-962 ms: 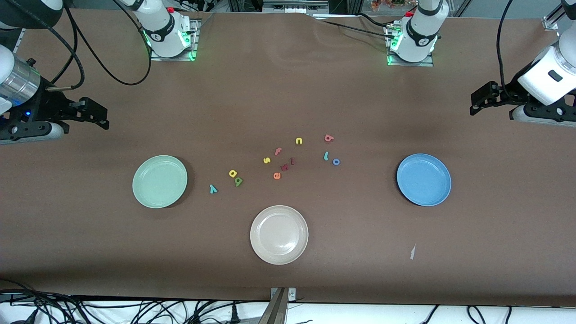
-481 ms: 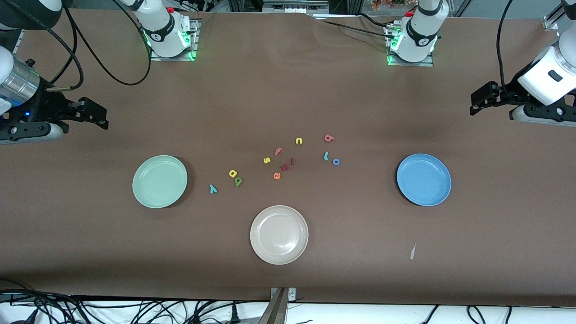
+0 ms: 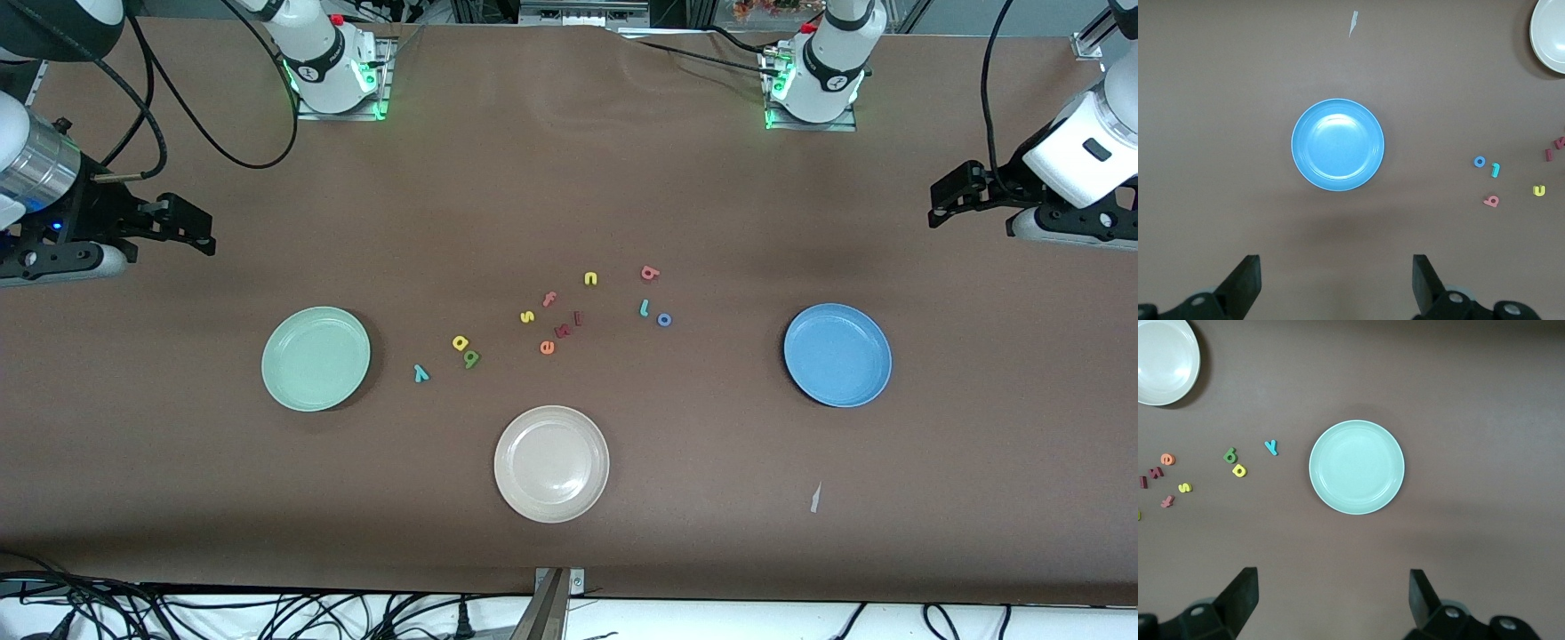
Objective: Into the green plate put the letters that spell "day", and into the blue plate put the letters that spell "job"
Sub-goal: 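Reach the right gripper to the cyan Y and grasp it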
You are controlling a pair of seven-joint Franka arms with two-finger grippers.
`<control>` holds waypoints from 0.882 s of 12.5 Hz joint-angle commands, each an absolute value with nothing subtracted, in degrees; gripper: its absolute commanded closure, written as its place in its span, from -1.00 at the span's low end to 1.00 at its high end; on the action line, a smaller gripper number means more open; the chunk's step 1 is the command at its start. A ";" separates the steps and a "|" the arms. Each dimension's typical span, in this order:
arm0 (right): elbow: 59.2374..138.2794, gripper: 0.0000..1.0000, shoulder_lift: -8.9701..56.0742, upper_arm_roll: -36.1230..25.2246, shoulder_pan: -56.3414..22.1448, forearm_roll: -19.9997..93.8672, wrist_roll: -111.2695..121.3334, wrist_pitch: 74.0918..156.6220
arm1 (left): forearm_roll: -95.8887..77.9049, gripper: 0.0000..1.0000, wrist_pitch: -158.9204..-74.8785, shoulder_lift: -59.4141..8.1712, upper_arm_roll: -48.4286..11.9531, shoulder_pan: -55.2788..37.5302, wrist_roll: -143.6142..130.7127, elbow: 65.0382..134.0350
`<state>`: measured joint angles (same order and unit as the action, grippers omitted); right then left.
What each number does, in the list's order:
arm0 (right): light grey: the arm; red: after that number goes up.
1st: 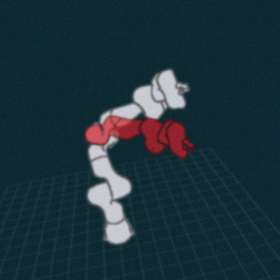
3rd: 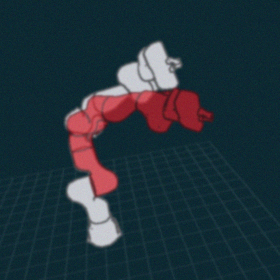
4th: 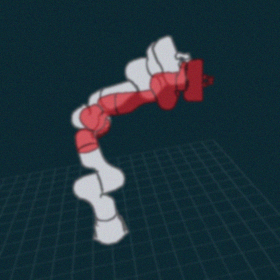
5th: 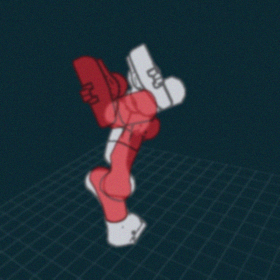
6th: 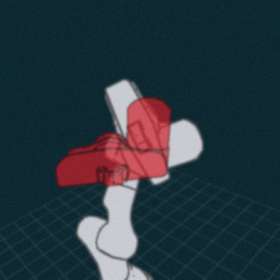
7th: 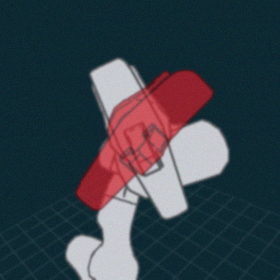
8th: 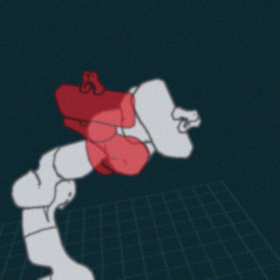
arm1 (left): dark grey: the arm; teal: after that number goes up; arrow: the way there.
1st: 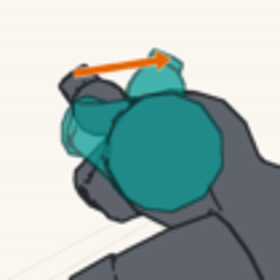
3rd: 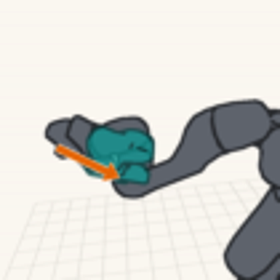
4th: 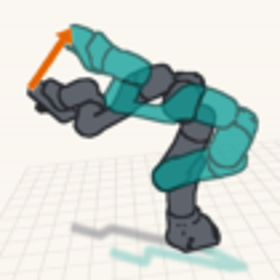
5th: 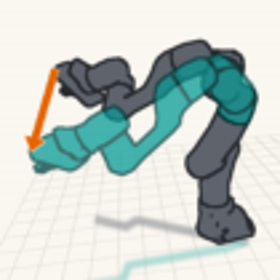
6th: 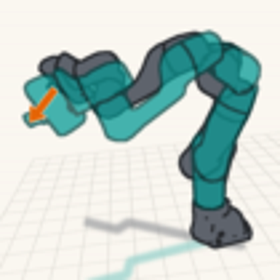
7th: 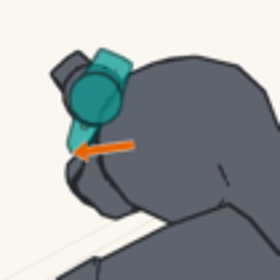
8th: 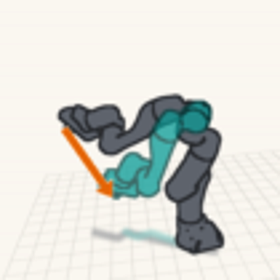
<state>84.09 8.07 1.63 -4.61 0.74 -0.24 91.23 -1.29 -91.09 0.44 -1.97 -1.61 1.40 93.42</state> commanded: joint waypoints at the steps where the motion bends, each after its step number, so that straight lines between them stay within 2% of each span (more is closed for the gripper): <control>1: 83.24 -1.00 10.35 2.02 -4.83 1.49 -0.71 90.88 | -1.76 -1.00 -89.74 -0.09 -2.20 -1.14 2.46 91.85; 6: 75.94 -1.00 22.30 2.29 -7.47 3.85 -0.26 92.54 | -1.76 -1.00 -89.74 -0.09 -2.20 -1.14 2.46 91.76; 8: 76.81 -1.00 25.91 1.94 -8.25 6.93 -0.09 99.72 | -1.76 -1.00 -89.74 -0.09 -2.20 -1.14 2.46 91.76; 11: 84.79 -1.00 27.50 1.58 -13.16 6.25 -0.53 112.37 | -1.76 -1.00 -89.74 -0.09 -2.20 -1.14 2.46 91.76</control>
<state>80.79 27.02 2.23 -9.63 6.06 -0.16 106.51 -1.29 -90.98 0.37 -1.97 -1.60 1.40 93.24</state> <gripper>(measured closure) 0.000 0.000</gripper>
